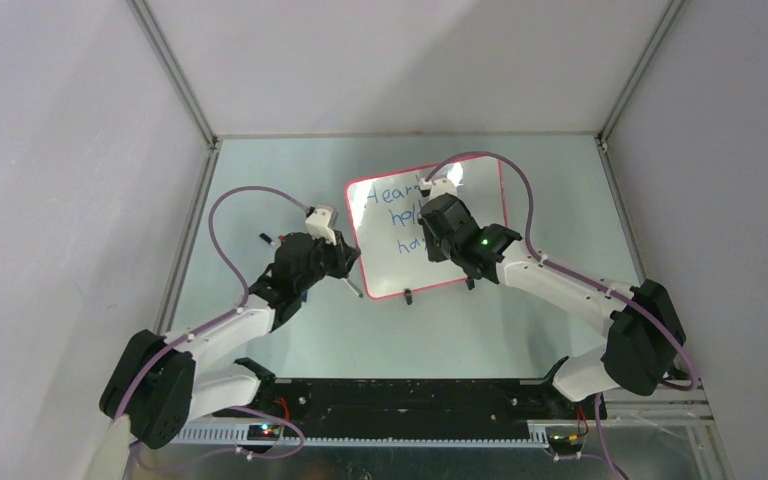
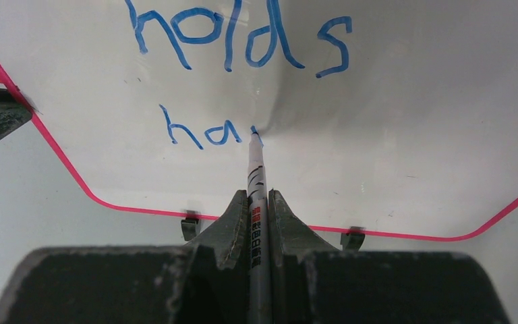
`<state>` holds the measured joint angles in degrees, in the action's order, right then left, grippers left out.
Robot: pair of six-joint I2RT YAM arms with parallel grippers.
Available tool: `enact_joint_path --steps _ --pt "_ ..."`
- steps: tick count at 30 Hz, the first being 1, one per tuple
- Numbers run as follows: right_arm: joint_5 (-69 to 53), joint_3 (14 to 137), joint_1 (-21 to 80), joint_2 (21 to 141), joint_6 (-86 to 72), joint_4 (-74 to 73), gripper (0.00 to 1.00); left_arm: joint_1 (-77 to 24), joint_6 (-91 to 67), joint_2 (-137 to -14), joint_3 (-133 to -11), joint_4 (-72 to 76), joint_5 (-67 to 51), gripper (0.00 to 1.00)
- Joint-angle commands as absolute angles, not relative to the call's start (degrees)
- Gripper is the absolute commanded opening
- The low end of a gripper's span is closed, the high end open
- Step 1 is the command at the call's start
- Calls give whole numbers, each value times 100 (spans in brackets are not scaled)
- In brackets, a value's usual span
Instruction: Write a sentence on the whiteboard
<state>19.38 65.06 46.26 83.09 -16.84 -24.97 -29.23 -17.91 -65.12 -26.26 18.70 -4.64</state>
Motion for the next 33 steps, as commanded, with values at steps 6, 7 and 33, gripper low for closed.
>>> enact_joint_path --steps 6,7,33 --pt "2440 6724 4585 8327 -1640 -2443 0 -2949 -1656 -6372 -2700 1983 -403 20" --pt "2449 6724 4581 8313 -1642 -2456 0 -2945 -1658 -6372 -2699 1980 -399 20" --pt "2220 6724 4593 8398 -1765 -2770 0 -2945 -1661 -6354 -2698 1982 -402 20"
